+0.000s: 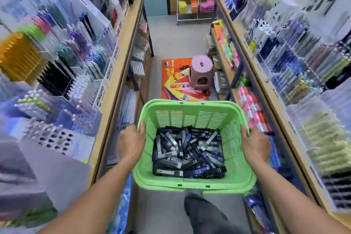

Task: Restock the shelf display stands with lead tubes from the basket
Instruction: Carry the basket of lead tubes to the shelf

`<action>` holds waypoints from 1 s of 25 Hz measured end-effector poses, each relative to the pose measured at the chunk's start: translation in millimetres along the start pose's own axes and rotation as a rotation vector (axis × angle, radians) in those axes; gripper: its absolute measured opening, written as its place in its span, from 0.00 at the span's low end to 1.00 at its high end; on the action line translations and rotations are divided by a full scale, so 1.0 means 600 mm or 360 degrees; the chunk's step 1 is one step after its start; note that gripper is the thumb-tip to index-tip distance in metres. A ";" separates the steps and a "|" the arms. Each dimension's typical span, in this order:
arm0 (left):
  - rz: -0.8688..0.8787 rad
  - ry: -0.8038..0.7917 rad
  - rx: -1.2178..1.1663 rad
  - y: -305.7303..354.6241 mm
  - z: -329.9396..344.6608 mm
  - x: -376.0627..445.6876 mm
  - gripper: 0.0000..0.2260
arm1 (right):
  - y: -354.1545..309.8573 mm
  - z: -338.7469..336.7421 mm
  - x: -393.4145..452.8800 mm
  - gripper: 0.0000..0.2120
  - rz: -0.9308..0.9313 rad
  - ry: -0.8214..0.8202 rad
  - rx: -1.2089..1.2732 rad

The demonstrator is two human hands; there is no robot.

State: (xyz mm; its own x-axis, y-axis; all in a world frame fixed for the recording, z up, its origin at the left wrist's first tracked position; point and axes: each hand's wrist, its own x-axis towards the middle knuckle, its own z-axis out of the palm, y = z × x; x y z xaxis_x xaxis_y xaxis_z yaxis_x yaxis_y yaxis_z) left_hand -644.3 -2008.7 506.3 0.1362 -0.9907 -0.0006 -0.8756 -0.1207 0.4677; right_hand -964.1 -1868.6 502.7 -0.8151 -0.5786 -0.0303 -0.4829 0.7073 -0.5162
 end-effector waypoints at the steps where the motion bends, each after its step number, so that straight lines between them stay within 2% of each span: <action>1: -0.0023 0.0015 -0.0012 0.022 0.021 0.057 0.27 | -0.031 0.025 0.058 0.23 0.0002 -0.0018 0.0015; 6: -0.0073 0.0047 0.0044 0.128 0.075 0.298 0.28 | -0.177 0.107 0.292 0.25 -0.0039 -0.0093 -0.0109; 11: -0.0119 0.0041 -0.0005 0.206 0.132 0.530 0.27 | -0.328 0.190 0.501 0.25 -0.0114 -0.0022 -0.0122; 17: -0.0141 0.0011 -0.0018 0.285 0.200 0.800 0.25 | -0.496 0.316 0.722 0.27 -0.0056 -0.0029 -0.0181; 20: -0.0197 0.0014 -0.0019 0.317 0.223 0.901 0.26 | -0.562 0.362 0.822 0.27 -0.0128 -0.0073 -0.0258; 25: -0.0440 0.0097 -0.0017 0.369 0.284 1.033 0.26 | -0.681 0.458 1.016 0.26 -0.0352 -0.0184 -0.0298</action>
State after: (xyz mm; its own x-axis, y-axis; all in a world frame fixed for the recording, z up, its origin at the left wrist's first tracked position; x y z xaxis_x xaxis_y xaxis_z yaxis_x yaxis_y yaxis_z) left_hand -832.9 -2660.5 458.8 0.3971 -0.9146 -0.0762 -0.7964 -0.3847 0.4667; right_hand -1175.8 -2622.0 459.6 -0.6471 -0.7614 -0.0379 -0.7036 0.6157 -0.3548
